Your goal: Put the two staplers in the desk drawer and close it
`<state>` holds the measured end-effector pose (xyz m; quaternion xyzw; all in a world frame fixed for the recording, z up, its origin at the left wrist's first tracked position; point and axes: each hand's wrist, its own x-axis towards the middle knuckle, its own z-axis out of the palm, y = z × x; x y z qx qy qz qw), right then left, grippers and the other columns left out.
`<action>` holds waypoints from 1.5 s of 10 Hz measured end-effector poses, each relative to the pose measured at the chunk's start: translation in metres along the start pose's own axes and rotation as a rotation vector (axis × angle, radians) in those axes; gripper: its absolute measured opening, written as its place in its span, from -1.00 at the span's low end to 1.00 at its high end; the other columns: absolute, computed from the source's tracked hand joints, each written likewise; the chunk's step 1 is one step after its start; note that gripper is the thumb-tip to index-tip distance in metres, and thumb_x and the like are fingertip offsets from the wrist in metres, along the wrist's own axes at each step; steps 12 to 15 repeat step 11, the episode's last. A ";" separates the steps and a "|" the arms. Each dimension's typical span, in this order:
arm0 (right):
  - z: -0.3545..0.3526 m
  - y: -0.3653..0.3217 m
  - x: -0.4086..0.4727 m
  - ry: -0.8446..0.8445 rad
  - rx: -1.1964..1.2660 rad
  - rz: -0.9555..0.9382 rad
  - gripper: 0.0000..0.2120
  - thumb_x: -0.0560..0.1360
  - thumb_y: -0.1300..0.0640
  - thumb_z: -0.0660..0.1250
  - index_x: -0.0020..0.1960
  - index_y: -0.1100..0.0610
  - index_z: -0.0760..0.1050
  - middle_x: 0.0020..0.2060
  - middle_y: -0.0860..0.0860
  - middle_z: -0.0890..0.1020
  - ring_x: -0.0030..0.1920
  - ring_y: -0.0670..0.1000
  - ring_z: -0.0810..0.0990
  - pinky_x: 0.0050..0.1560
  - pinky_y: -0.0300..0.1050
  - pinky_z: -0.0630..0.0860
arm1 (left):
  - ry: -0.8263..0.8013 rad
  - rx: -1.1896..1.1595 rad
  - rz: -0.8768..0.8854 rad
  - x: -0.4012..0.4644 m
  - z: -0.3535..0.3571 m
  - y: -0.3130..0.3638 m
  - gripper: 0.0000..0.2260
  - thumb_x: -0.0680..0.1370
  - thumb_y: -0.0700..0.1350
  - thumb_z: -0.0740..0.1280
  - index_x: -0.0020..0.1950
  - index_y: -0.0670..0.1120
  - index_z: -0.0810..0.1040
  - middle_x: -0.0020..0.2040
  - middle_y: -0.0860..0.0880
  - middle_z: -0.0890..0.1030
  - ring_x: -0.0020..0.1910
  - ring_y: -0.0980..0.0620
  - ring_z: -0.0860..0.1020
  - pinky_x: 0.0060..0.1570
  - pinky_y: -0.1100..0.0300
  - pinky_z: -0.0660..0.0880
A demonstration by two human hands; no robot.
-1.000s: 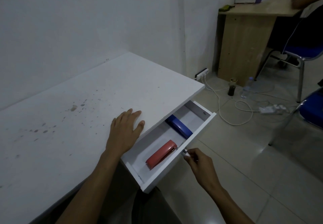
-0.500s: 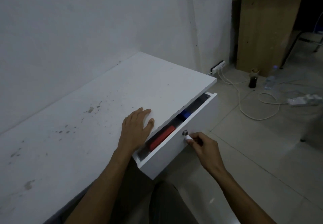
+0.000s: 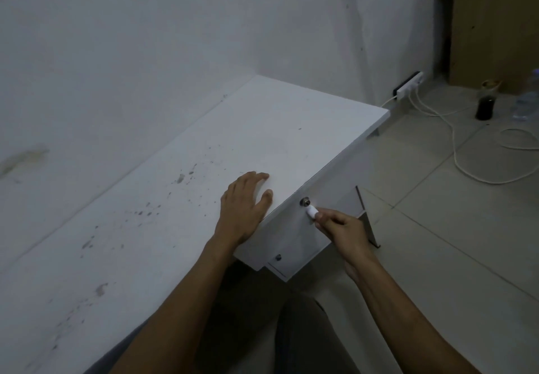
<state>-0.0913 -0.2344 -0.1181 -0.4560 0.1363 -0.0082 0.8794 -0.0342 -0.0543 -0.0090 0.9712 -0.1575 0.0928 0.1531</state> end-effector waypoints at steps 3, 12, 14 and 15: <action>0.018 0.007 0.038 -0.086 0.182 0.041 -0.89 0.37 0.22 0.45 -0.12 0.08 0.68 -0.02 0.03 0.69 0.00 -0.03 0.67 0.04 -0.23 0.59 | -0.006 0.011 -0.005 0.002 0.001 0.000 -0.66 0.52 0.16 0.10 0.28 0.19 0.29 0.38 0.06 0.37 0.33 0.03 0.31 0.31 -0.09 0.26; 0.030 0.002 0.068 -0.093 -0.028 0.050 -0.88 0.44 0.26 0.39 -0.17 0.05 0.62 -0.18 0.00 0.65 -0.15 -0.09 0.62 -0.08 -0.35 0.57 | 0.012 0.010 -0.013 0.001 -0.002 0.009 -0.64 0.51 0.16 0.10 0.30 0.14 0.31 0.38 0.02 0.38 0.33 0.02 0.33 0.33 -0.16 0.28; 0.030 0.002 0.068 -0.093 -0.028 0.050 -0.88 0.44 0.26 0.39 -0.17 0.05 0.62 -0.18 0.00 0.65 -0.15 -0.09 0.62 -0.08 -0.35 0.57 | 0.012 0.010 -0.013 0.001 -0.002 0.009 -0.64 0.51 0.16 0.10 0.30 0.14 0.31 0.38 0.02 0.38 0.33 0.02 0.33 0.33 -0.16 0.28; 0.030 0.002 0.068 -0.093 -0.028 0.050 -0.88 0.44 0.26 0.39 -0.17 0.05 0.62 -0.18 0.00 0.65 -0.15 -0.09 0.62 -0.08 -0.35 0.57 | 0.012 0.010 -0.013 0.001 -0.002 0.009 -0.64 0.51 0.16 0.10 0.30 0.14 0.31 0.38 0.02 0.38 0.33 0.02 0.33 0.33 -0.16 0.28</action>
